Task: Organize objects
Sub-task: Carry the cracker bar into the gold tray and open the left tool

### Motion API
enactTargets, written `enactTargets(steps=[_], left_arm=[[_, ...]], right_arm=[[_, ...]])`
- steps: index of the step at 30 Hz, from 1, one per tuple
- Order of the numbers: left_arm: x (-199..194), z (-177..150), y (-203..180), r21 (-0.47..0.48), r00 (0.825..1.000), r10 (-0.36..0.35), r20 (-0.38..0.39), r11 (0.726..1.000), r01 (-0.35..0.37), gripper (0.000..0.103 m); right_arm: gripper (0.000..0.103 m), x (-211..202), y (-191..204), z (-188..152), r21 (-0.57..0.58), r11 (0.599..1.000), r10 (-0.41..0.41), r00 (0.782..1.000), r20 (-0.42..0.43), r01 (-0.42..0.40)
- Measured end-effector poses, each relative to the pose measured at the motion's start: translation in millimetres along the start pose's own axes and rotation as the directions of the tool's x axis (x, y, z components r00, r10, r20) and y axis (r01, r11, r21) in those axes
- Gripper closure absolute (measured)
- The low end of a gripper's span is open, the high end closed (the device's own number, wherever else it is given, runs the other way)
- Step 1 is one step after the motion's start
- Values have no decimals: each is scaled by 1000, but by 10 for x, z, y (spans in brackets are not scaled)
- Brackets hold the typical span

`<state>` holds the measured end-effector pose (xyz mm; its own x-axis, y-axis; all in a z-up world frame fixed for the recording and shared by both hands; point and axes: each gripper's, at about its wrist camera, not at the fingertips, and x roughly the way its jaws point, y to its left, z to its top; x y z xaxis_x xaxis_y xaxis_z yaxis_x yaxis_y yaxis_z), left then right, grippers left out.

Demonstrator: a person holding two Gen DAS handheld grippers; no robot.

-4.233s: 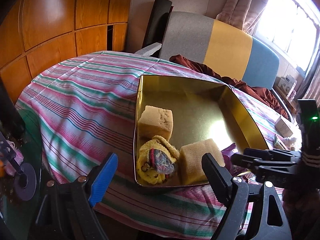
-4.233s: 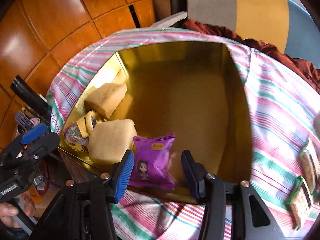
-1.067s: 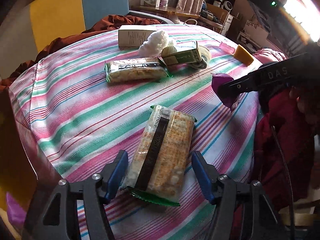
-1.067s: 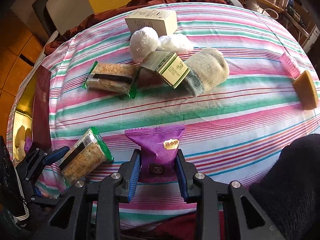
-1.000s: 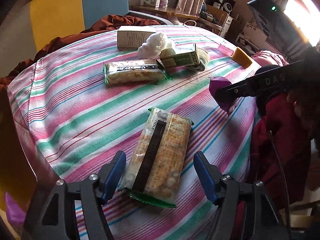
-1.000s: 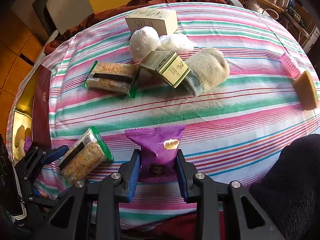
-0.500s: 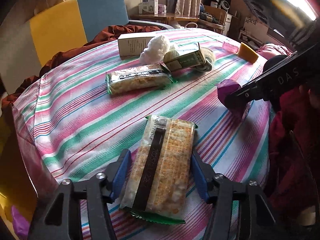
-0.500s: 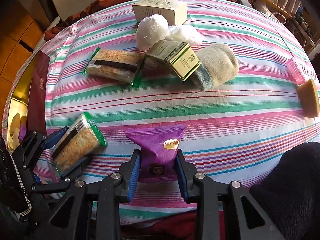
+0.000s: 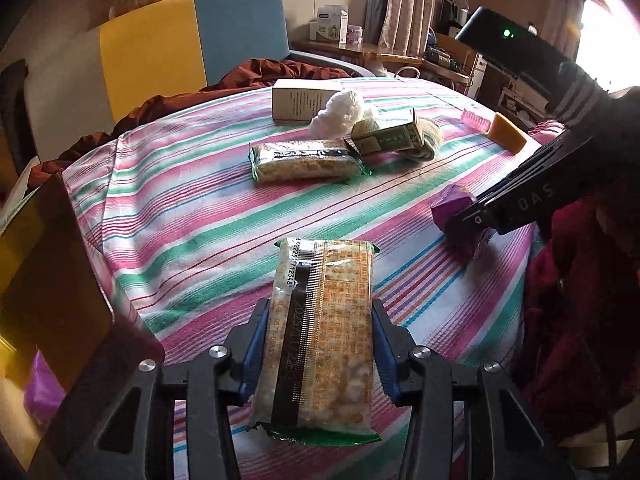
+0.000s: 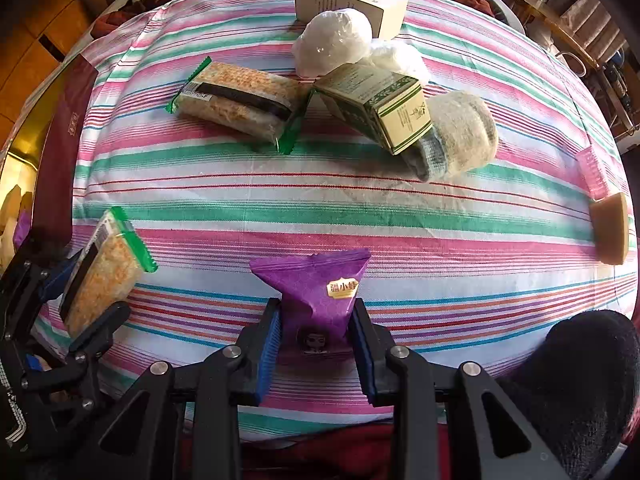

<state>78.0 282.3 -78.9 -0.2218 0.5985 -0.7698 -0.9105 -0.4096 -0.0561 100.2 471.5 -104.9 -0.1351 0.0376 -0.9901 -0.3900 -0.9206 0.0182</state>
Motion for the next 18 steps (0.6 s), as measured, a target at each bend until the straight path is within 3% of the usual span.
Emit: enactTargets(steps=[10,18], left_arm=[[-602,76,362,-146,992,51,115,989,-34,55],[-942,-36,937,-319,973,183,144,939,-129,55]], right_arm=[[70,-37,63,-41,-20,1000,-10,1000,22,10],[70,-43,91,-40,-25,1000,-10,1000,29,11]])
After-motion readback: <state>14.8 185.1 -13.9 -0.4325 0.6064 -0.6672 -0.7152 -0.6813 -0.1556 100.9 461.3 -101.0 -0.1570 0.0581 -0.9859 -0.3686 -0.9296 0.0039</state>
